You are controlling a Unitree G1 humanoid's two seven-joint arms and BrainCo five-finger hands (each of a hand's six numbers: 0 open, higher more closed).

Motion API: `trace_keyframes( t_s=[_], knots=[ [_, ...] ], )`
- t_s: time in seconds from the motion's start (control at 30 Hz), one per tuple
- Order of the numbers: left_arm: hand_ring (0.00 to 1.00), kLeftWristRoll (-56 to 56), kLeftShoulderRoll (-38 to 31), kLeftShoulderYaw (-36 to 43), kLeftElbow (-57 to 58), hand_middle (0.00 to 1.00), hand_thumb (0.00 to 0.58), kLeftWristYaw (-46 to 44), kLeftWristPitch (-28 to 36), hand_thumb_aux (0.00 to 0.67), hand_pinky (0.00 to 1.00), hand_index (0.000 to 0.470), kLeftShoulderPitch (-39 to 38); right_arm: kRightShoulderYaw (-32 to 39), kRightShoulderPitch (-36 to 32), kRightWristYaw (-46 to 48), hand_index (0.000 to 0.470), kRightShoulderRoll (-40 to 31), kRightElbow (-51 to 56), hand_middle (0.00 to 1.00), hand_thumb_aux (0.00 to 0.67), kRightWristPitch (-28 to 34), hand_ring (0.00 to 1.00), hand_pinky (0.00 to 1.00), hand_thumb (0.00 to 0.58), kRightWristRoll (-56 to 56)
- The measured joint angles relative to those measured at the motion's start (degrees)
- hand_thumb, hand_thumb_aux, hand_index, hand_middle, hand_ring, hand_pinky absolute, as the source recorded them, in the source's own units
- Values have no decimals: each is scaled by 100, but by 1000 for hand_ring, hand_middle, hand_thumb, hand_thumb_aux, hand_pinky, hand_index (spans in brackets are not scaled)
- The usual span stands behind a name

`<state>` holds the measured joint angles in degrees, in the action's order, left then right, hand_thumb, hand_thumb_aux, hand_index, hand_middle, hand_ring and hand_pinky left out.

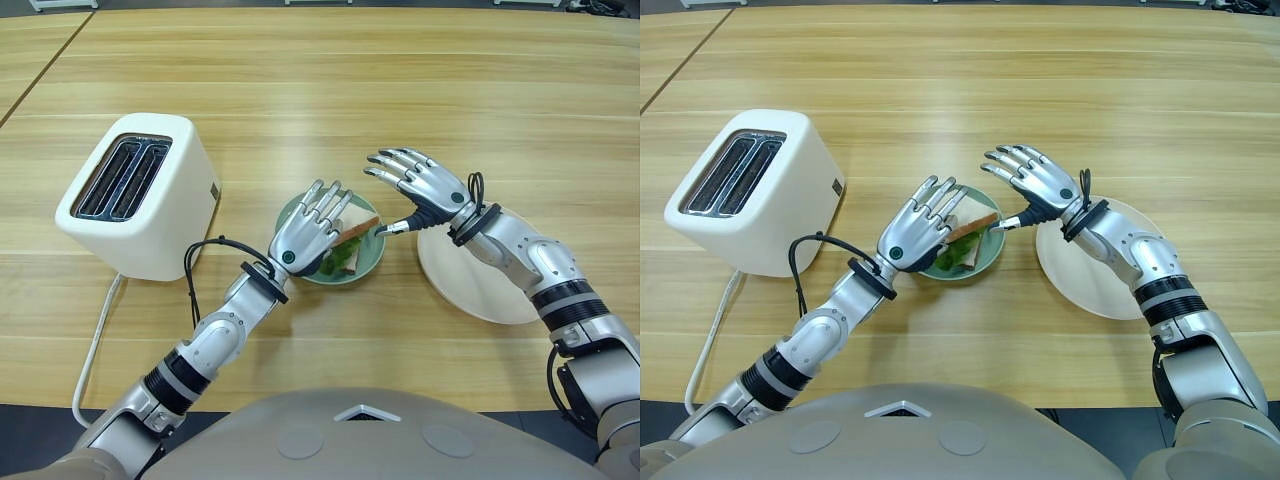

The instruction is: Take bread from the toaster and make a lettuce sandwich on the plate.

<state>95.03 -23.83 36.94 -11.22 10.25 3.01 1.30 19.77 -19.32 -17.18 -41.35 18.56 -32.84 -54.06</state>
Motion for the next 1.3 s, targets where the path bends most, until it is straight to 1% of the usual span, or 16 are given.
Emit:
trace_keyframes(
  t_s=[0.23, 0.4, 0.47, 0.5, 0.53, 0.57, 0.7, 0.73, 0.77, 0.8, 0.87, 0.9, 1.0, 1.1, 1.2, 1.3],
  knots=[
    [0, 54, -65, 5, -513, 0, 0, -119, 131, 0, 0, 0, -331, 0, 0, 1, 0, 0, -9, 0, 0, 0, 0, 0, 0, 0],
    [0, 41, -221, -344, -1250, 0, 0, -251, 178, 0, 0, 0, -520, 5, -3, 5, 0, 0, -1, 0, 0, -2, 0, 0, 0, 1],
    [0, -285, -253, -710, -1688, 0, 87, -315, 188, 53, 0, 37, -660, 46, -9, 54, 0, 25, 38, 0, 0, -20, 0, 0, 0, 8],
    [0, -645, -252, -931, -1837, 0, 112, -338, 186, 68, 0, 48, -754, 74, -11, 108, 0, 61, 43, 0, 0, -59, 0, 0, 0, 41],
    [0, -1148, -244, -1244, -1940, 0, 128, -356, 188, 79, 0, 55, -875, 111, -4, 195, 0, 125, 44, 0, 0, -112, 0, 0, 0, 111],
    [0, -1688, -236, -1575, -1973, 0, 124, -396, 198, 76, 0, 53, -991, 155, 2, 276, 0, 184, 32, 0, 0, -181, 0, 0, 0, 224],
    [0, -3416, -245, -2691, -1973, 0, 223, -538, 150, 145, 0, 101, -1516, 266, 10, 732, 0, 253, -39, 0, 0, -496, 0, 0, 0, 616],
    [0, -3774, -244, -2830, -1971, 0, 230, -616, 90, 150, 0, 105, -1663, 293, 8, 882, 0, 284, -60, 0, 0, -584, 0, 0, 0, 736],
    [0, -4161, -242, -2867, -1968, 0, 258, -749, -21, 171, 0, 120, -1792, 357, 4, 1047, 0, 324, -74, 0, 0, -688, 0, 0, 0, 852],
    [0, -4512, -238, -2849, -1962, 0, 343, -890, -165, 242, 0, 170, -1911, 425, 1, 1183, 0, 369, -86, 0, 0, -768, 0, 0, 0, 917],
    [0, -5025, -232, -2778, -1947, 0, 390, -1172, -377, 286, 0, 201, -2139, 499, 0, 1414, 0, 424, -100, 0, 0, -910, 0, 0, 0, 1016],
    [0, -5299, -237, -2724, -1935, 0, 425, -1346, -463, 323, 0, 227, -2265, 499, 0, 1553, 0, 423, -123, 0, 0, -990, 0, 0, 0, 1139],
    [0, -5658, -324, -2586, -1887, 0, 374, -1783, -663, 271, 0, 190, -2567, 577, 40, 2007, 0, 394, -235, 0, 0, -1256, 0, 0, 0, 1447],
    [0, -5707, -517, -2586, -1872, 0, 368, -2089, -777, 265, 0, 186, -2866, 678, 279, 2486, 0, 227, -382, 0, 0, -1537, 0, 0, 0, 1763],
    [0, -5707, -546, -2635, -1943, 0, 355, -2237, -779, 252, 0, 177, -2967, 585, 356, 2681, 0, 58, -508, 0, 0, -1641, 0, 0, 0, 1860],
    [0, -5700, -543, -2733, -1994, 0, 316, -2311, -752, 218, 0, 153, -2977, 517, 394, 2829, 0, 11, -661, 0, 0, -1709, 0, 0, 0, 1972]
  ],
)
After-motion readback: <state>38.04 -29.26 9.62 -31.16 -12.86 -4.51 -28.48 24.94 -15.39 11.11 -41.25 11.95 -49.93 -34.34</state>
